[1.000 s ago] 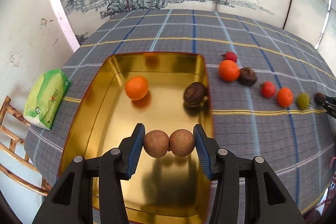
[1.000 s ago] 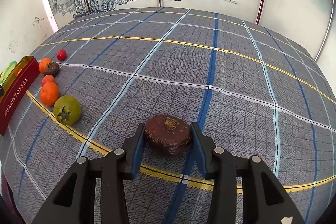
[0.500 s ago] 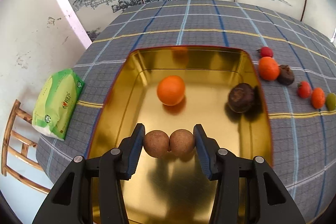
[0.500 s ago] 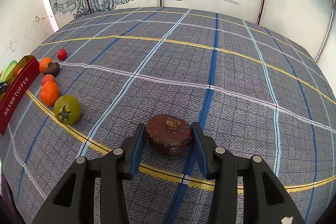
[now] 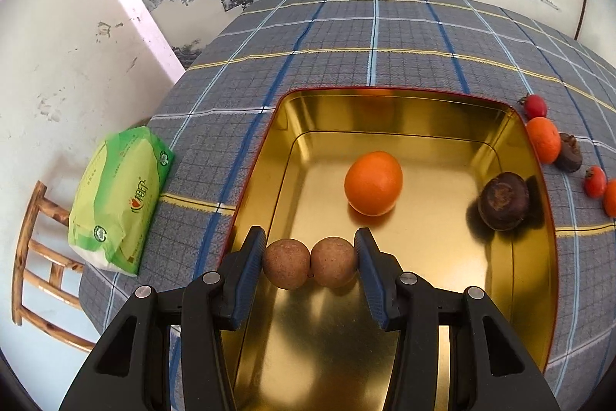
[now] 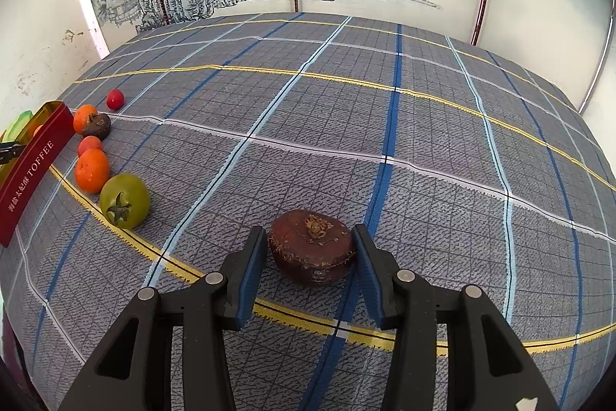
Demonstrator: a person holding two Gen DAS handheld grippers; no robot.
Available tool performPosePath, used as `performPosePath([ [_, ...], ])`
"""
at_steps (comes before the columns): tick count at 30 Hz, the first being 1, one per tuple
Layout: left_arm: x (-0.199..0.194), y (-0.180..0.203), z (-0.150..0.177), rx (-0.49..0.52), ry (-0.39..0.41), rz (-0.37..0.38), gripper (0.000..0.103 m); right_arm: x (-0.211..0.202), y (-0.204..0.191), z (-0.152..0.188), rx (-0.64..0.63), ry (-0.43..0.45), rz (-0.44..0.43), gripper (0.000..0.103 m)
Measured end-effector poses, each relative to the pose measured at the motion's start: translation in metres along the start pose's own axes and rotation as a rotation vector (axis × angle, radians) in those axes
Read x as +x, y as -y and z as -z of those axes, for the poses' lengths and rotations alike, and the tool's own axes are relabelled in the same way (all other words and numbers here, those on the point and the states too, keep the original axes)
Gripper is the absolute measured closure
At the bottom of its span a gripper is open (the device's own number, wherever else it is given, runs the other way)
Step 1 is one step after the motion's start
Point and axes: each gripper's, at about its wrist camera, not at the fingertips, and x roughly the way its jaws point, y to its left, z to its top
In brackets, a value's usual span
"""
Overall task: Organize fruits
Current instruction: 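Carry the two brown fruits into the tin and open the left gripper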
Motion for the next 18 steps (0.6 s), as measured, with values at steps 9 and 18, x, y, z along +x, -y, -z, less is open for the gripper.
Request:
performPosePath([
  [9, 0.0059, -0.0035, -0.0044, -0.013, -0.008, -0.006, 0.054, -0.0002, -0.0003, -0.0001, 0.0, 0.0, 0.0, 0.058],
  [18, 0.005, -0.0033, -0.0051, 0.002, 0.0, -0.022, 0.054, -0.0002, -0.0004, -0.0001, 0.0, 0.0, 0.0, 0.058],
])
